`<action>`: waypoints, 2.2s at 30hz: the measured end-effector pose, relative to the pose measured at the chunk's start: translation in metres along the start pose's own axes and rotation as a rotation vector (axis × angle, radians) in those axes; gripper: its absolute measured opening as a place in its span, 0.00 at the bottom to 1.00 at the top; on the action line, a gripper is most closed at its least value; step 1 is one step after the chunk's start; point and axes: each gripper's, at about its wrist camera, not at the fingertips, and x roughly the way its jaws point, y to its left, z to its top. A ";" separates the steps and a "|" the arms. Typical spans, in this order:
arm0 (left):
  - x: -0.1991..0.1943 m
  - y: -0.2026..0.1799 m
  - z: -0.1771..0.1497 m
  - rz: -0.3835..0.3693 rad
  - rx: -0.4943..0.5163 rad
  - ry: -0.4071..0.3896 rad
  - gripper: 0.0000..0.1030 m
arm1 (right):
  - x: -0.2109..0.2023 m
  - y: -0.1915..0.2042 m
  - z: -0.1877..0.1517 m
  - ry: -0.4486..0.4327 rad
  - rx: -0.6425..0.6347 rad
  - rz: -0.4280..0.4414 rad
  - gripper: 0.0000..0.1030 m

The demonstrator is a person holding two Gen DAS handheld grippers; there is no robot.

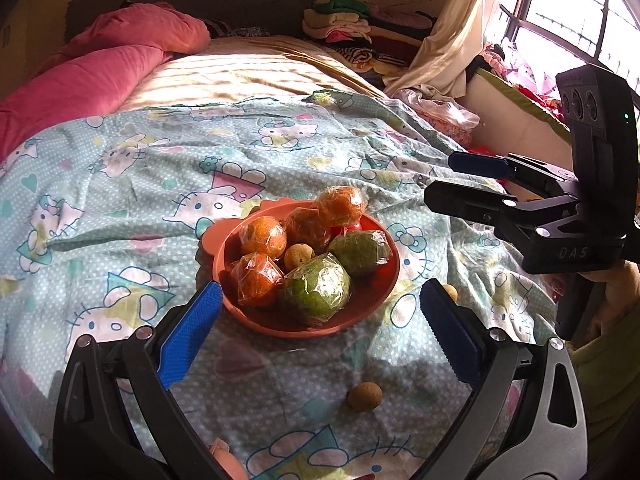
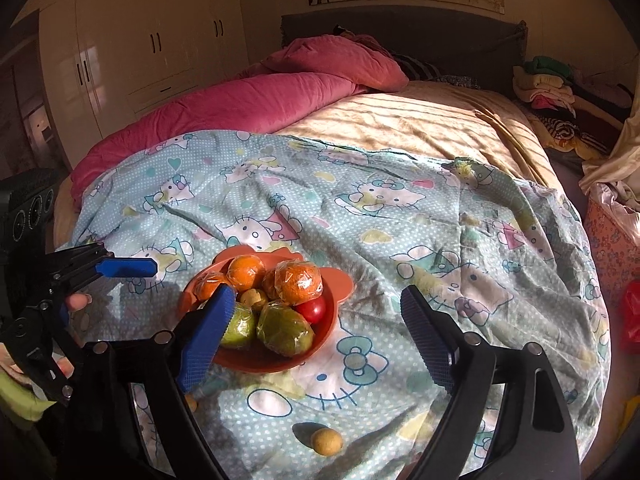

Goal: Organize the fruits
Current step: 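Lift both open tools away from the plate toward the small brown fruits, then grasp a small brown fruit with the left tool while the right tool grasps another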

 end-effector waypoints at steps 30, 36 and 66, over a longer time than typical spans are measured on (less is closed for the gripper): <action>-0.018 -0.011 -0.017 0.038 0.002 -0.015 0.91 | -0.031 0.004 -0.054 0.012 0.017 -0.080 0.89; -0.018 -0.014 -0.024 0.030 0.005 0.002 0.91 | -0.028 0.005 -0.064 0.032 0.010 -0.095 0.89; 0.016 -0.030 -0.066 -0.062 0.058 0.141 0.57 | 0.004 0.010 -0.098 0.145 -0.019 -0.071 0.54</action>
